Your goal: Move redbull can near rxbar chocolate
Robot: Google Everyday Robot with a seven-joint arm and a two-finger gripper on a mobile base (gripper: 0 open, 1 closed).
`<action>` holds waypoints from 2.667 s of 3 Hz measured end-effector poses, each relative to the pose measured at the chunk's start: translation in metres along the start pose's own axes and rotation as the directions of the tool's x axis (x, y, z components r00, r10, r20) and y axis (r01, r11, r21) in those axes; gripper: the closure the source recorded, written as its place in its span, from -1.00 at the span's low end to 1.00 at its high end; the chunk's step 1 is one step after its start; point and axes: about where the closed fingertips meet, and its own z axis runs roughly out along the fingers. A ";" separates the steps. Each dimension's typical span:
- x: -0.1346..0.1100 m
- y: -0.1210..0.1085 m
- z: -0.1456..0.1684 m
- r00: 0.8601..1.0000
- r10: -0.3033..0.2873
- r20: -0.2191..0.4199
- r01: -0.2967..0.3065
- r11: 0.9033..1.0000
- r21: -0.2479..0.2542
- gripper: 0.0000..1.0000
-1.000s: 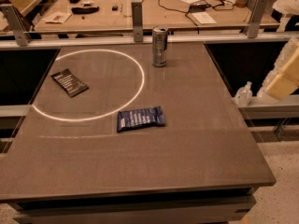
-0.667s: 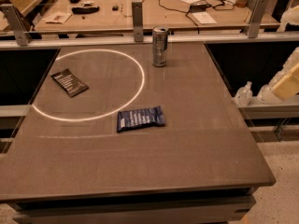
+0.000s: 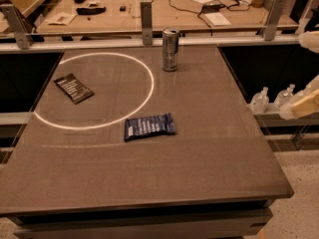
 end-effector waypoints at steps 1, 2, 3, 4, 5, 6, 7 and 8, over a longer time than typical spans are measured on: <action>-0.009 0.005 0.008 0.980 0.069 0.189 -0.063 0.997 -0.036 -1.00; -0.016 0.002 0.018 0.947 0.141 0.288 -0.128 0.990 -0.065 -1.00; -0.016 0.002 0.018 0.947 0.141 0.288 -0.128 0.990 -0.065 -1.00; -0.018 -0.009 0.034 0.925 0.193 0.327 -0.170 0.981 -0.097 -1.00; -0.011 -0.037 0.058 0.899 0.220 0.379 -0.190 0.975 -0.115 -1.00; 0.002 -0.075 0.081 0.884 0.236 0.404 -0.209 0.972 -0.109 -1.00; 0.014 -0.106 0.104 0.887 0.222 0.404 -0.190 0.975 -0.118 -1.00; 0.025 -0.131 0.133 0.908 0.189 0.373 -0.159 0.981 -0.108 -1.00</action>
Offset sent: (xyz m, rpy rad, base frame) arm 0.0217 0.0226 -0.0047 0.4606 -0.0104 0.0143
